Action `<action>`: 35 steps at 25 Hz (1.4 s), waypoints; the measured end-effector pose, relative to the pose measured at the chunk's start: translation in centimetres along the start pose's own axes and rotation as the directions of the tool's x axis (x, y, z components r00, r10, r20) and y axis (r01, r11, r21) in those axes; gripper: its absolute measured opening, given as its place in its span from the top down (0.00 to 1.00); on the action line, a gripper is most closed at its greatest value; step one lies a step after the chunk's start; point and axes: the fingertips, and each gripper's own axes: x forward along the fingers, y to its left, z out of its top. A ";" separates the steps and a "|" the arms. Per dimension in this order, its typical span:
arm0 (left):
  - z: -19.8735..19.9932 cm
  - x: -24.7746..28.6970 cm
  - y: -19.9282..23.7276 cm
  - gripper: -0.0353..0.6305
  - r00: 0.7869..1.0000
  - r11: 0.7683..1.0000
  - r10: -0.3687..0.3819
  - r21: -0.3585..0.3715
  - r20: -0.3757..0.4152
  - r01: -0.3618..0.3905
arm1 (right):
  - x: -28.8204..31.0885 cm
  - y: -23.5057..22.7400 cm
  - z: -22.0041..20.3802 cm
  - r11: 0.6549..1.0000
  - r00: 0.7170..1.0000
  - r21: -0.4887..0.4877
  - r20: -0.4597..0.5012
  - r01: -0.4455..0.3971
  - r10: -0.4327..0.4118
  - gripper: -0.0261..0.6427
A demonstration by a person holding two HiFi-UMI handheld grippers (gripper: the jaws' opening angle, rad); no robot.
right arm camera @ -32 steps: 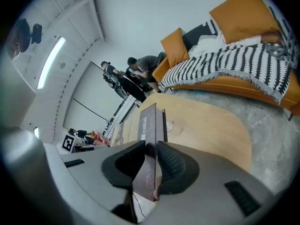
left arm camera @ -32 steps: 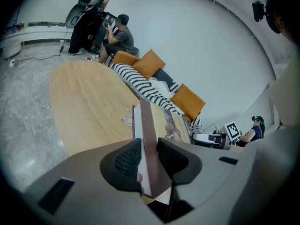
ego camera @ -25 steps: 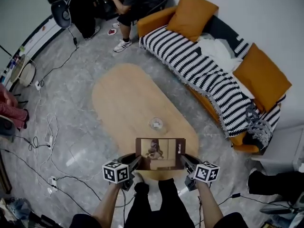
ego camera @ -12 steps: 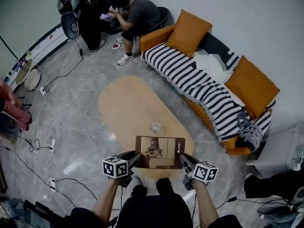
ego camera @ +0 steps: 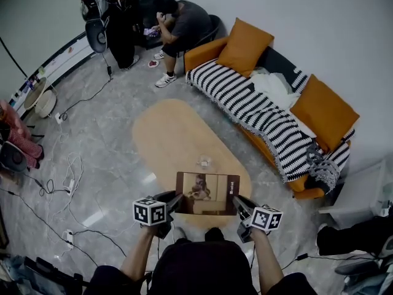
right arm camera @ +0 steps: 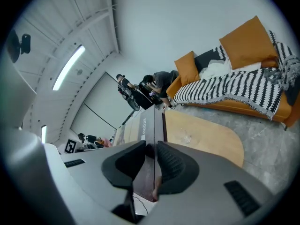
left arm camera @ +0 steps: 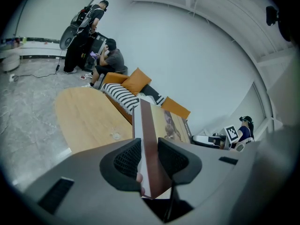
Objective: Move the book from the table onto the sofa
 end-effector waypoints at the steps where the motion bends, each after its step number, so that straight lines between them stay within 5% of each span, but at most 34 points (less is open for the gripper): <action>1: -0.1 -0.2 0.0 0.76 1.000 1.000 -0.002 0.004 -0.003 0.002 | -0.1 0.1 -0.2 1.000 1.000 -0.001 0.001 0.002 -0.002 0.82; 13: -2.7 -2.9 -2.0 0.76 0.984 0.985 -0.141 0.082 -0.107 0.150 | -5.5 3.1 -5.3 0.991 0.980 0.061 0.150 0.120 -0.128 0.82; 25: -8.5 -1.1 -10.1 0.77 0.891 0.898 -0.310 0.207 -0.331 0.389 | -17.3 2.3 -13.8 0.932 0.877 0.261 0.346 0.251 -0.333 0.82; 35: -13.5 4.3 -21.0 0.78 0.838 0.839 -0.353 0.256 -0.415 0.480 | -28.5 -3.5 -15.9 0.902 0.813 0.345 0.425 0.261 -0.398 0.82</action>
